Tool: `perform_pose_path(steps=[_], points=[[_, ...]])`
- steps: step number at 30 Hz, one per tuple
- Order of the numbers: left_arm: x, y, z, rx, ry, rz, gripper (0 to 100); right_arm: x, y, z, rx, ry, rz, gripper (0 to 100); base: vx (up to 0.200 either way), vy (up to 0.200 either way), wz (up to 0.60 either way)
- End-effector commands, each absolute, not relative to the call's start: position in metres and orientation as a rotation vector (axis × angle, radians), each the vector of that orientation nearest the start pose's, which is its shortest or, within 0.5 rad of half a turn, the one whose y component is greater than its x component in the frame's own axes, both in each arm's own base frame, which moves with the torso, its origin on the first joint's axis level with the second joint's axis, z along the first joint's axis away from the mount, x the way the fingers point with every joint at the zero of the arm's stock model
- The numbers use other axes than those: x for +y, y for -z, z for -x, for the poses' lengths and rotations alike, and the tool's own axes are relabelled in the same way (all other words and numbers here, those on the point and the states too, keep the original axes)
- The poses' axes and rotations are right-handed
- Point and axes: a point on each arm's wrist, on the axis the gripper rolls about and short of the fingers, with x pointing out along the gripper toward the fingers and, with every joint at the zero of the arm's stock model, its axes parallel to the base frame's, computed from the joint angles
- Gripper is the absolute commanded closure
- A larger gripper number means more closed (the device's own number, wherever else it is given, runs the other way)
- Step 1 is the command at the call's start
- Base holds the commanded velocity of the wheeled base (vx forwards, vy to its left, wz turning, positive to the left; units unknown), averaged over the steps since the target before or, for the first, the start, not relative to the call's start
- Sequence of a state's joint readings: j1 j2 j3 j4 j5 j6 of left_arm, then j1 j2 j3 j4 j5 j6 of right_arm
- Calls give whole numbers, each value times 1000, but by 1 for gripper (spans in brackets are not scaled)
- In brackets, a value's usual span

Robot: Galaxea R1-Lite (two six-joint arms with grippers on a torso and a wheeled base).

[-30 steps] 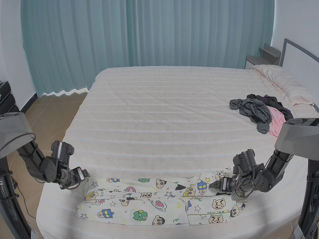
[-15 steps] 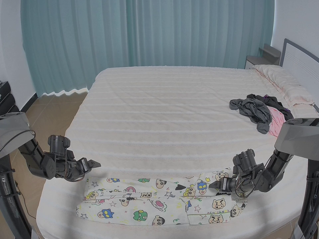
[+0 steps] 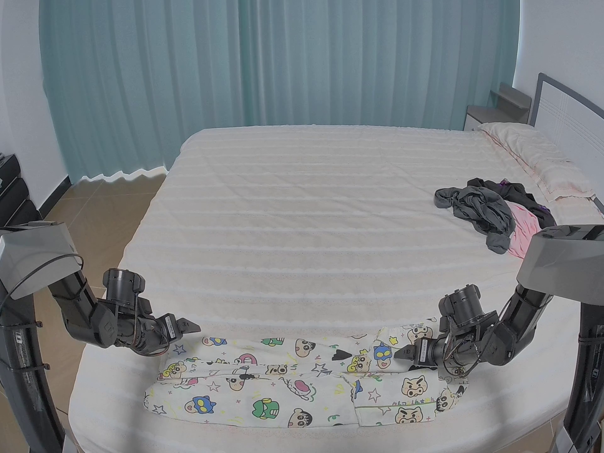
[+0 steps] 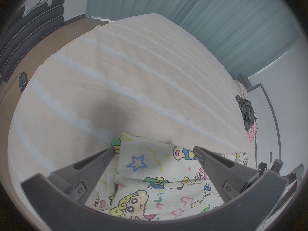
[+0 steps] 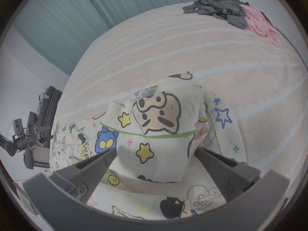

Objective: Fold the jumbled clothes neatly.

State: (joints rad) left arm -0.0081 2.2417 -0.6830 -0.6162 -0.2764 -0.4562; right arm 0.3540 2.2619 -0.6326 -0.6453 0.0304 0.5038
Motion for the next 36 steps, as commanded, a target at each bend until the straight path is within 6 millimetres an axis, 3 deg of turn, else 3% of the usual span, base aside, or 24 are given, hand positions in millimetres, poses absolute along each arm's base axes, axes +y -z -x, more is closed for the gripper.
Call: perform_pose_path(steps=[1, 3, 4, 18, 36], points=[[-9, 24, -324, 993, 42, 542, 0, 110, 34, -293, 1038, -100, -298, 0, 0, 0, 0], [-9, 23, -324, 990, 44, 531, 0, 109, 34, -294, 1038, -98, -299, 0, 0, 0, 0], [-9, 24, -324, 989, 45, 524, 100, 110, 34, -293, 1038, -100, -298, 0, 0, 0, 0], [-1, 28, -324, 979, -53, 487, 100, 109, 34, -293, 1040, -99, -299, 0, 0, 0, 0], [17, 18, -322, 870, -109, 508, 100, 110, 33, -293, 1039, -101, -299, 0, 0, 0, 0]])
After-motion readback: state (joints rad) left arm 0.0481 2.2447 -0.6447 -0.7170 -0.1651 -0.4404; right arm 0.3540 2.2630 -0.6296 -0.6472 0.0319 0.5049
